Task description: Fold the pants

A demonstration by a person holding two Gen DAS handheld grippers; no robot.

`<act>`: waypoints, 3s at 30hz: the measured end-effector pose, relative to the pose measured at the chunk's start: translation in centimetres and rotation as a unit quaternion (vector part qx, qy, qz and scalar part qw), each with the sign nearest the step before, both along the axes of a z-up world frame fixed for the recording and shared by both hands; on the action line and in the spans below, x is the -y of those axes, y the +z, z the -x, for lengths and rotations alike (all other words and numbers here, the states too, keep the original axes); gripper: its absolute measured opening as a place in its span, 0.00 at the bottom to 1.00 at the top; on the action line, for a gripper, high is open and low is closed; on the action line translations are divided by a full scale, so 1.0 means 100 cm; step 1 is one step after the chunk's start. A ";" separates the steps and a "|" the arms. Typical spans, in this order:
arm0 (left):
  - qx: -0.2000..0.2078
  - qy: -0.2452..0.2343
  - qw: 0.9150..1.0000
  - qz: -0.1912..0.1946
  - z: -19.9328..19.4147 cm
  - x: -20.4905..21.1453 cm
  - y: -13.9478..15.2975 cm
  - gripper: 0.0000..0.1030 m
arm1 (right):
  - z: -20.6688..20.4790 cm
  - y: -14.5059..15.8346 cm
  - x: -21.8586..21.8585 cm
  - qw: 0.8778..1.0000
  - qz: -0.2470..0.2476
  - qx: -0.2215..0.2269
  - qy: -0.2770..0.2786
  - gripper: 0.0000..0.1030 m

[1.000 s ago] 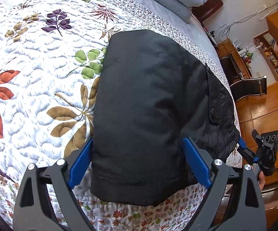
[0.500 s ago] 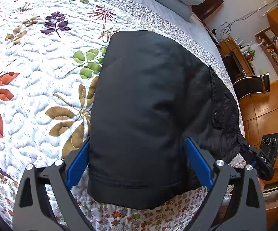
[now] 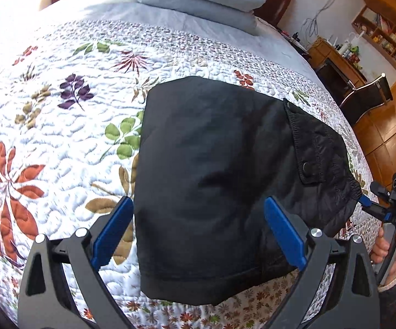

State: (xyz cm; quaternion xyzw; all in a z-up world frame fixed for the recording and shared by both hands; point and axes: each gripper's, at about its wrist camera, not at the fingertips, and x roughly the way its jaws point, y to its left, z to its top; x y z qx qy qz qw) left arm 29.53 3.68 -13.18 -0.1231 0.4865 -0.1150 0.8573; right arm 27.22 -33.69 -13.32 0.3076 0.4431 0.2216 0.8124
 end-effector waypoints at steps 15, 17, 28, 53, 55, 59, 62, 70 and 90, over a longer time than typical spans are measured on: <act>-0.032 -0.010 0.999 -0.017 -0.045 -0.005 -0.015 0.93 | -0.054 -0.062 -0.019 0.994 -0.059 -0.090 0.036 0.91; -0.056 -0.011 0.998 0.026 -0.047 -0.015 -0.030 0.93 | -0.059 -0.068 -0.027 0.991 -0.059 -0.102 0.056 0.93; -0.155 -0.042 0.968 0.192 -0.051 -0.014 -0.078 0.96 | -0.074 -0.063 -0.061 0.991 -0.024 -0.080 0.106 0.96; -0.158 -0.037 0.962 0.221 -0.097 -0.031 -0.089 0.76 | -0.102 -0.049 -0.084 0.993 -0.006 -0.044 0.109 0.64; -0.155 -0.038 0.963 0.218 -0.099 -0.035 -0.089 0.76 | -0.098 -0.051 -0.078 0.993 -0.007 -0.044 0.110 0.64; -0.152 -0.032 0.964 0.217 -0.105 -0.043 -0.089 0.76 | -0.095 -0.054 -0.078 0.993 -0.011 -0.042 0.107 0.64; -0.147 -0.027 0.965 0.216 -0.106 -0.049 -0.088 0.76 | -0.090 -0.058 -0.077 0.993 -0.015 -0.042 0.105 0.64; -0.138 -0.028 0.967 0.214 -0.103 -0.048 -0.086 0.79 | -0.078 -0.064 -0.063 0.993 -0.022 -0.048 0.102 0.64; -0.124 -0.019 0.975 0.183 -0.104 -0.032 -0.074 0.84 | -0.074 -0.064 -0.060 0.995 -0.014 -0.058 0.082 0.75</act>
